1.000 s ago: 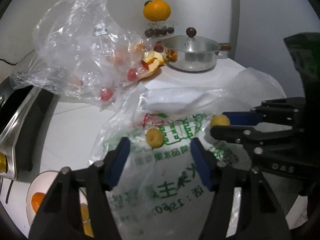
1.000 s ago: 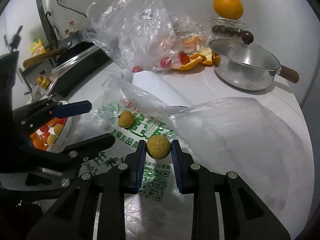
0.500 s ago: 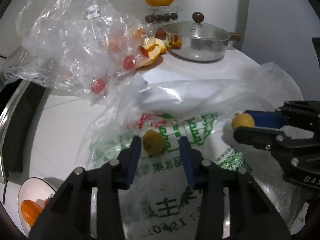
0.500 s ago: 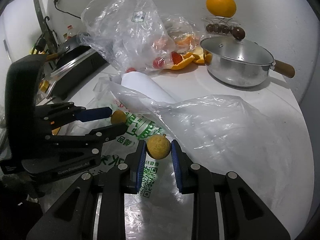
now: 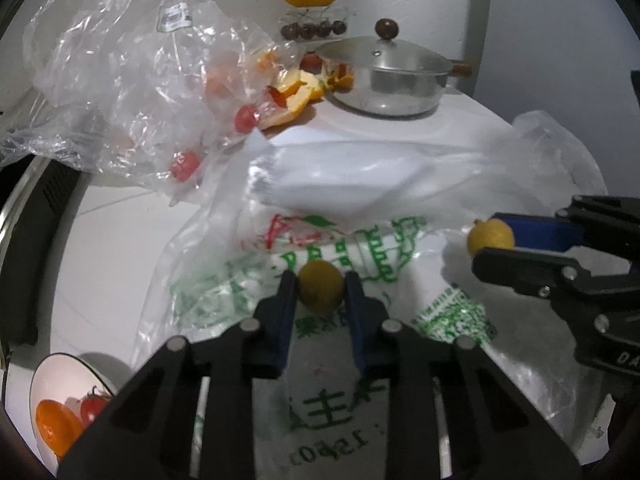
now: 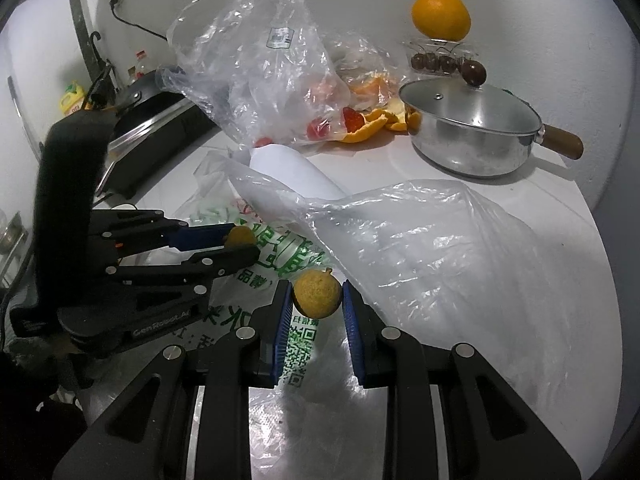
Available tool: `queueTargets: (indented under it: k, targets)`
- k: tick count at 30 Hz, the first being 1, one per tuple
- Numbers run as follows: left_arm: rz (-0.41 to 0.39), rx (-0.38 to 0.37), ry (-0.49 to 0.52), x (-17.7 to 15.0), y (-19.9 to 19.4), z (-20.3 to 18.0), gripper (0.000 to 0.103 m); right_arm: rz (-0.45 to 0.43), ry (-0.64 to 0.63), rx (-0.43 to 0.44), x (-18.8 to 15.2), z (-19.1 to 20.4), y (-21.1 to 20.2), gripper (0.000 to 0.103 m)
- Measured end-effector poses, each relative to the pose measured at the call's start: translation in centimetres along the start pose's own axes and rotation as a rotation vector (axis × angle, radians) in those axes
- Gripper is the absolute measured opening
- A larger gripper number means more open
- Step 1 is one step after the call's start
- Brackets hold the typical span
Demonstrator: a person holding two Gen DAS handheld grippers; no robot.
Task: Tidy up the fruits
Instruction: 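Carry both yellow fruits over the white plate and lower the left one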
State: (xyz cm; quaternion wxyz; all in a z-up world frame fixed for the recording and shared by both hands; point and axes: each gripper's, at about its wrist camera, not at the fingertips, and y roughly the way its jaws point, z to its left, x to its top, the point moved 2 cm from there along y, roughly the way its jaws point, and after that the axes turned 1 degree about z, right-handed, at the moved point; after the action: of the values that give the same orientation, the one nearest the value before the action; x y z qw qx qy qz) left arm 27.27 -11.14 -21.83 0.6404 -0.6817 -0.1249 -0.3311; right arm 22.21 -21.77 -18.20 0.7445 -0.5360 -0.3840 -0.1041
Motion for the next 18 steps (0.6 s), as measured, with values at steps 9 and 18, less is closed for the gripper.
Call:
queueTargets:
  k: [9, 18]
  targets:
    - [-0.051, -0.030, 0.021, -0.7, -3.5, -1.1, 0.025, -0.015, -0.015, -0.007, -0.2, 1.8, -1.2, 0.027]
    - [-0.100, -0.039, 0.016, -2.0, -7.3, -0.5, 0.025, -0.035, -0.041, -0.019, -0.3, 4.4, -3.0, 0.027]
